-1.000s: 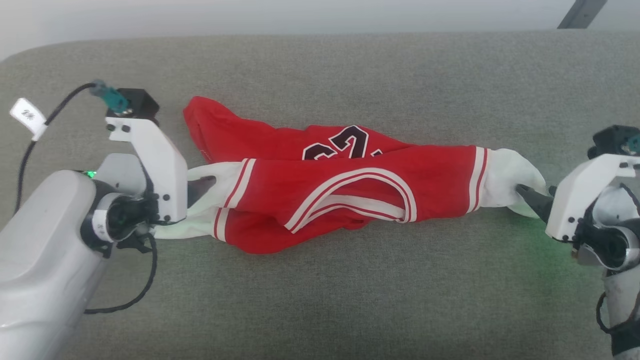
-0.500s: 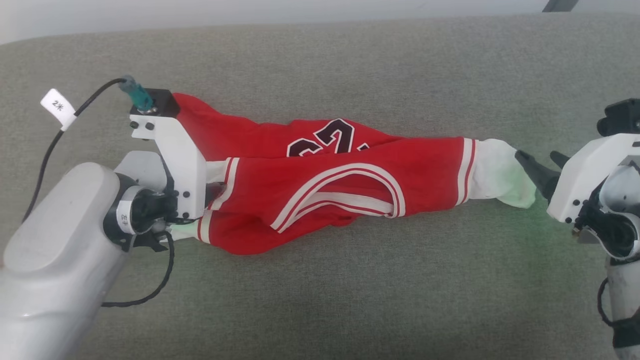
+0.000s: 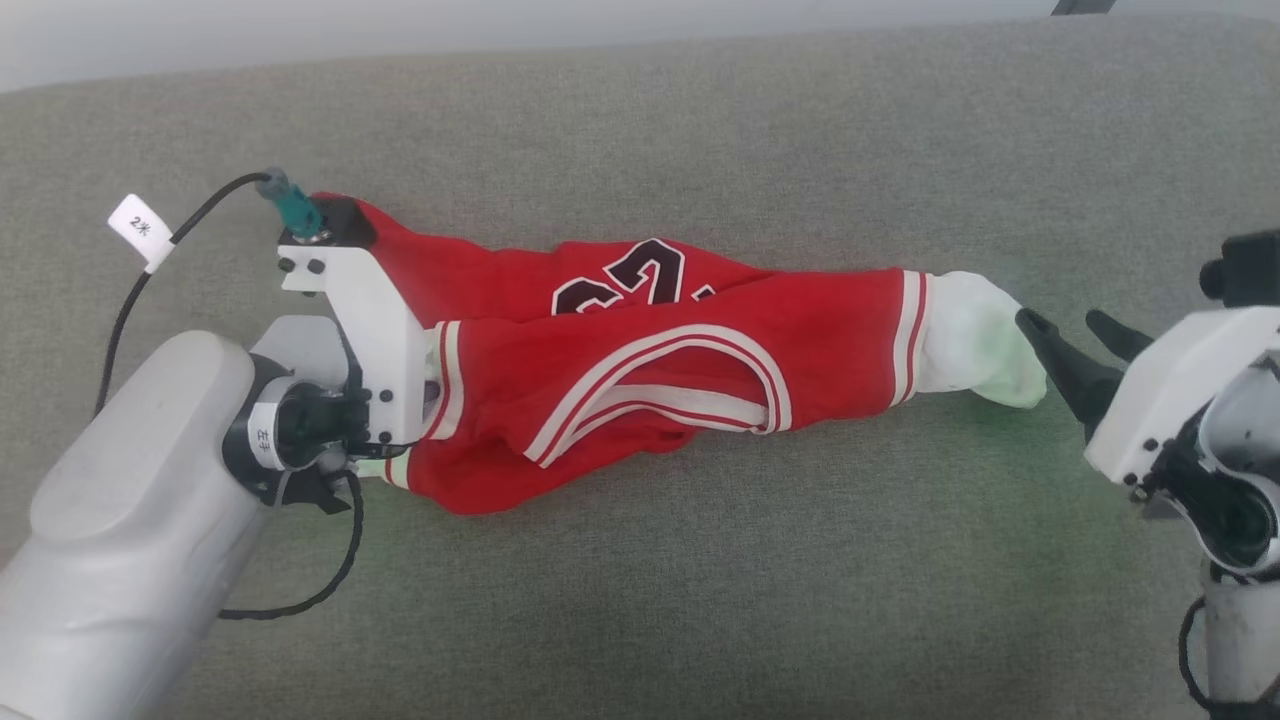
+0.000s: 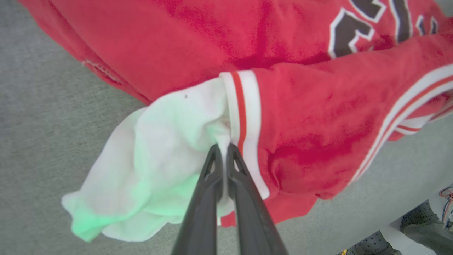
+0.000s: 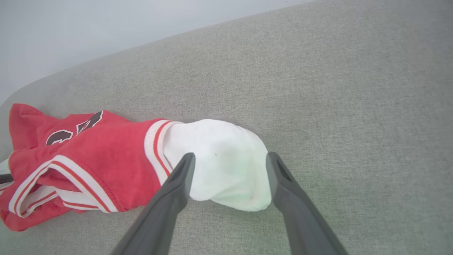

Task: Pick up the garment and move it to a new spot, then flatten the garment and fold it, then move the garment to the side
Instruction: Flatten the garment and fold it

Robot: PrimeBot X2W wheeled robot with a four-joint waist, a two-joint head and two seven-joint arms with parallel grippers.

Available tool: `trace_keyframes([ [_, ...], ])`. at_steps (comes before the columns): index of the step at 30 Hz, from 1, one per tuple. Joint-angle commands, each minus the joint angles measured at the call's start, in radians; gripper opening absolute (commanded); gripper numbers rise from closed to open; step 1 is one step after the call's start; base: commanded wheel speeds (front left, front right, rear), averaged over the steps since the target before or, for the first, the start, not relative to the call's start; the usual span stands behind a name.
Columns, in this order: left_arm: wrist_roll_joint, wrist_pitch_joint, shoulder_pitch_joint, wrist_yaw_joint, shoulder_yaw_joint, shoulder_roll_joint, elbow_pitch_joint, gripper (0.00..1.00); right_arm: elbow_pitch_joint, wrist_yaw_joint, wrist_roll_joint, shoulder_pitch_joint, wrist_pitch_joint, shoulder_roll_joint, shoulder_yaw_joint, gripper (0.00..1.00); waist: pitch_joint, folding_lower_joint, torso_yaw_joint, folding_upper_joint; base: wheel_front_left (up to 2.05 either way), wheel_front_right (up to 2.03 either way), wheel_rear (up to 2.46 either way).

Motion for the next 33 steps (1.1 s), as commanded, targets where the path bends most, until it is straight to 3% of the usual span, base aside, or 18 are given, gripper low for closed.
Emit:
trace_keyframes([
  [1,0.000,-0.005,0.007,-0.007,0.004,0.000,-0.011,0.00,-0.010,-0.001,-0.001,0.016,-0.003,0.006,-0.006,1.00,-0.006,0.0000,0.002,0.0000,0.00,0.00,0.00],
  [9,0.003,-0.008,0.042,-0.001,0.009,0.043,-0.145,0.00,-0.070,-0.001,-0.009,0.076,0.005,0.027,-0.052,1.00,-0.024,0.0000,0.020,0.0000,0.00,0.00,0.00],
  [23,-0.054,0.057,0.283,0.141,0.037,0.180,-0.553,0.00,-0.145,-0.001,-0.022,0.112,0.019,0.045,-0.088,1.00,-0.013,0.0000,0.043,0.0000,0.00,0.00,0.00],
  [27,-0.065,0.051,0.357,0.167,0.030,0.196,-0.573,0.00,-0.158,-0.001,-0.024,0.115,0.024,0.051,-0.091,1.00,-0.002,0.0000,0.049,0.0000,0.00,0.00,0.00],
  [32,-0.057,0.025,0.374,0.152,0.030,0.189,-0.544,0.00,-0.159,-0.001,-0.029,0.107,0.027,0.054,-0.085,1.00,0.001,0.0000,0.051,0.0000,0.00,0.00,0.00],
  [33,-0.058,0.020,0.375,0.147,0.030,0.190,-0.537,0.11,-0.157,-0.001,-0.030,0.107,0.028,0.055,-0.083,1.00,0.001,0.0000,0.050,0.0000,0.00,0.00,0.00],
])
